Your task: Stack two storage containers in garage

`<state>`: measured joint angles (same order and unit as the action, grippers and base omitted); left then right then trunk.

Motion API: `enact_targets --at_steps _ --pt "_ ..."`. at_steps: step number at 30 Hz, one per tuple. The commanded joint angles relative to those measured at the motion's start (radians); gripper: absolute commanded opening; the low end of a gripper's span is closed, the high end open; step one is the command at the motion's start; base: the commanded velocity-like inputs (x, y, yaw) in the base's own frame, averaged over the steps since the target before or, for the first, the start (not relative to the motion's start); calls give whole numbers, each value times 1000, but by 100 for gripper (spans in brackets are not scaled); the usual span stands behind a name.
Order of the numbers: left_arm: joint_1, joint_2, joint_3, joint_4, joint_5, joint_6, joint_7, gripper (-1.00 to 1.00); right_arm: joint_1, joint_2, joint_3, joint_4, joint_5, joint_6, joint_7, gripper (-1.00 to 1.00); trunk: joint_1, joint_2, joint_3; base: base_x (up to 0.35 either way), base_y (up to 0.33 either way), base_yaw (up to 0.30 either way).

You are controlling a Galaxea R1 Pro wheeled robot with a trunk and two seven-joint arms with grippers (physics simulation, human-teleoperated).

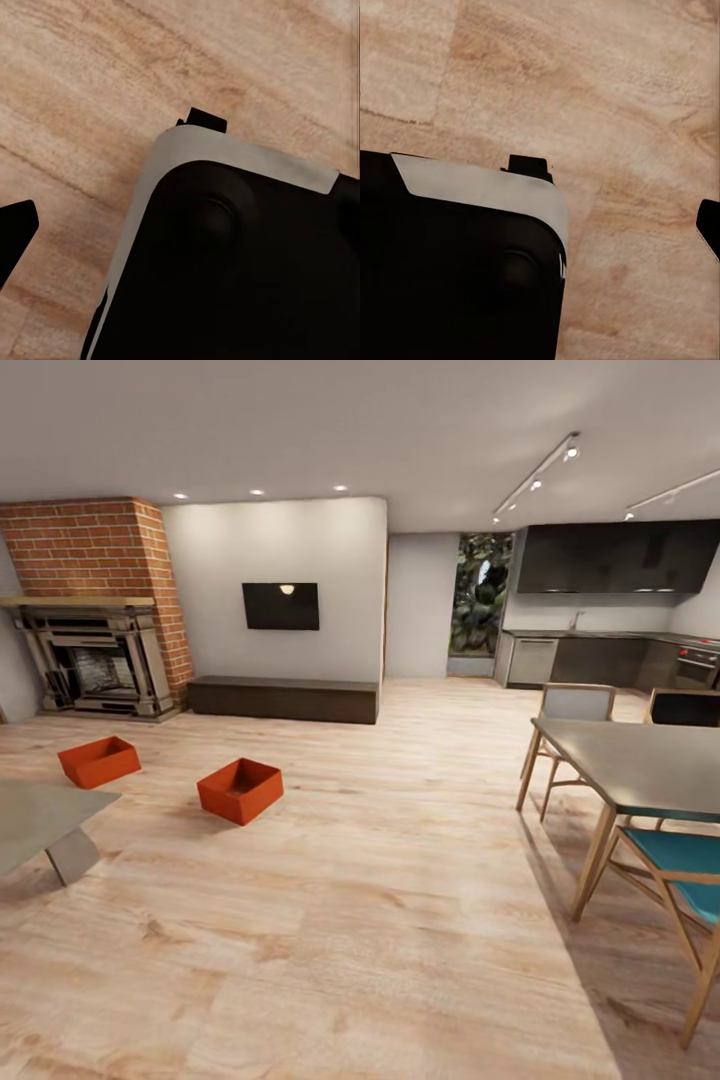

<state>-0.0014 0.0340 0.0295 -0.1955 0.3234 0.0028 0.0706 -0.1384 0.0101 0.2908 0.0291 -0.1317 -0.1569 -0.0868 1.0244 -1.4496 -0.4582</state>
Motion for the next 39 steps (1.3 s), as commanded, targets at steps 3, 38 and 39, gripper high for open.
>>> enact_targets --at_steps 3,38,39 --pt "0 0 3 -1 2 0 1 100 -1 2 8 3 -11 -5 -2 100 1 0 -1 321 0 0" --pt "0 1 2 1 3 9 0 100 -1 -1 8 3 -1 -12 -2 100 1 0 -1 322 0 54" --pt "0 1 2 1 3 9 0 100 -1 -1 8 3 -2 -12 -2 100 1 0 -1 322 0 281"
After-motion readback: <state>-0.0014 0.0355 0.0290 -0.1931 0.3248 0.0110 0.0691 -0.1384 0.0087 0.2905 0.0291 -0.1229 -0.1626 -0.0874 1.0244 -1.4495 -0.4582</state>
